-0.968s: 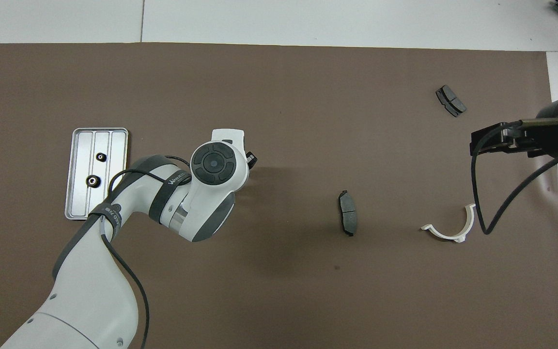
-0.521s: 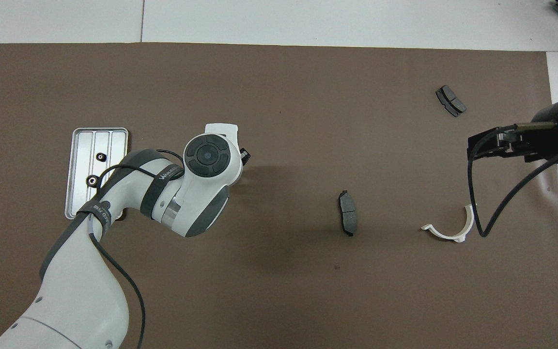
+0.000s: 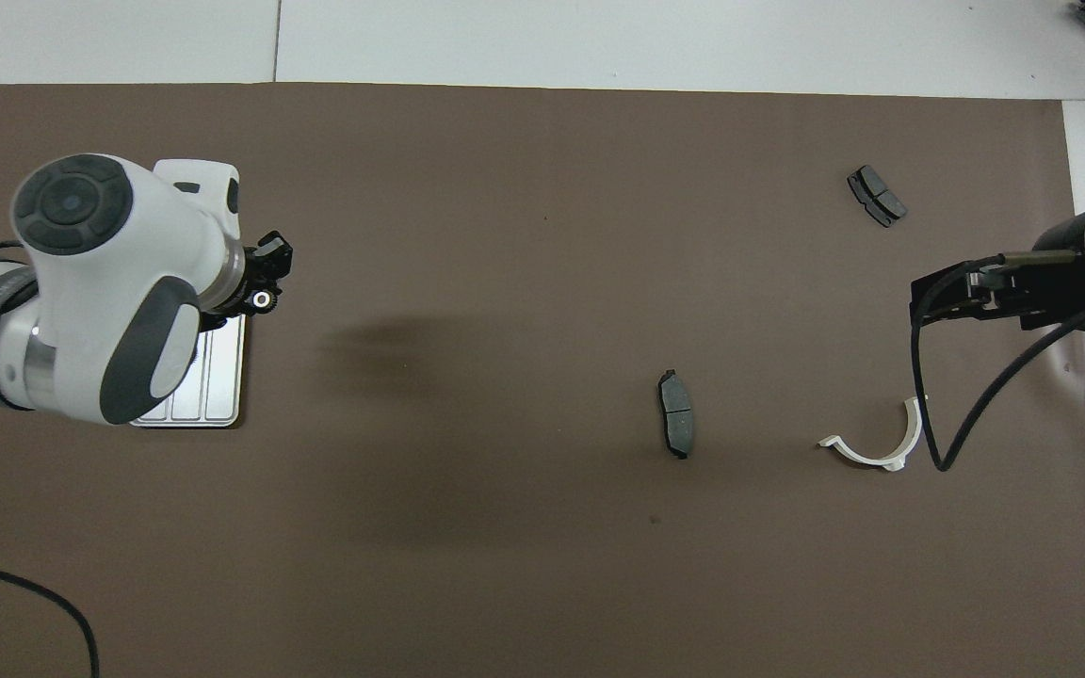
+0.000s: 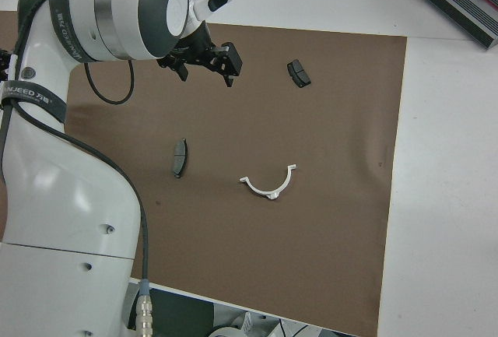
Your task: Pick bearing gear from pile to tray
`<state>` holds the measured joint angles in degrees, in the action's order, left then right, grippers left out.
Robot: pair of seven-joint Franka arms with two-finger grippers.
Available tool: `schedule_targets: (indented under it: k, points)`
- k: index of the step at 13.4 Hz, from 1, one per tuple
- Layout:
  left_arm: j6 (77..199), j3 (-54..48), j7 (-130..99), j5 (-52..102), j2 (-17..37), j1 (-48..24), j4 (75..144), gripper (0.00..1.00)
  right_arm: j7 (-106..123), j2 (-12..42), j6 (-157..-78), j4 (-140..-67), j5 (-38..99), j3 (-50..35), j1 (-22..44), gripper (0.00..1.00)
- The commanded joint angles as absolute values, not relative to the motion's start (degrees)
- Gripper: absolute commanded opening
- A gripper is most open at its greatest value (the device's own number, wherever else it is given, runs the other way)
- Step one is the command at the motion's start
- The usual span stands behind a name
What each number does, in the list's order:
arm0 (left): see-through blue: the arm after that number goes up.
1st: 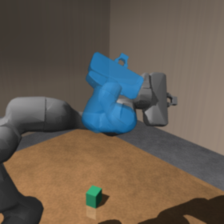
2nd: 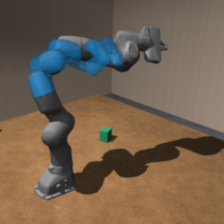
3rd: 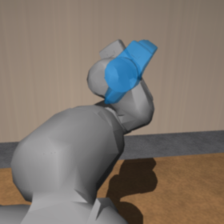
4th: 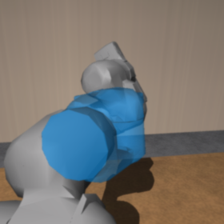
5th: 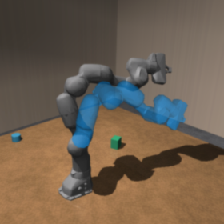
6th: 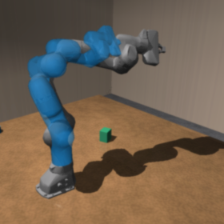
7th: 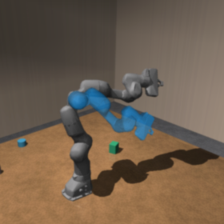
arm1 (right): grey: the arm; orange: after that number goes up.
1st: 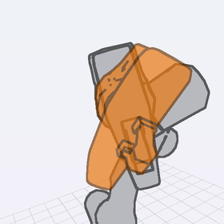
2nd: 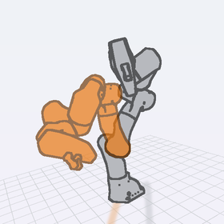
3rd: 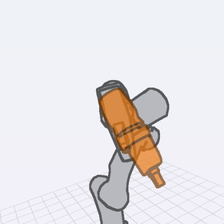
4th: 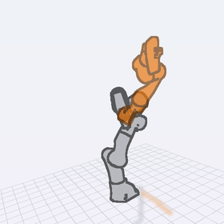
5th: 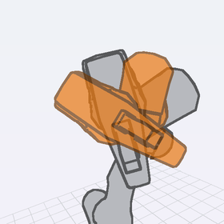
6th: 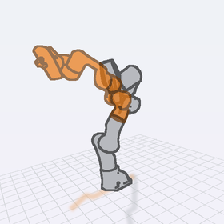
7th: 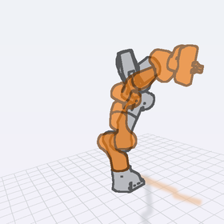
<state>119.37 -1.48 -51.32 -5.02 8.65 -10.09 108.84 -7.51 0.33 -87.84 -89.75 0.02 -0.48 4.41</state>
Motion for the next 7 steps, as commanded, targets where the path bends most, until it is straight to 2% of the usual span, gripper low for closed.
schedule_targets:
  k: [1,4,7]
  points:
    - [119.0,-2.2,-42.2,-3.6,6.1,-4.4,113.7,0.00,-7.4,-1.2,-87.8,-91.4,1.2,-1.0,4.0,1.00]
    - [121.1,-2.2,-33.3,-3.6,4.0,1.0,119.3,0.00,-7.4,-1.2,-87.8,-91.4,1.2,-1.0,3.3,1.00]
    - [131.4,-2.1,-33.4,-3.6,0.5,1.4,130.2,0.00,-7.4,-1.2,-87.8,-91.4,1.2,-1.0,3.5,1.00]
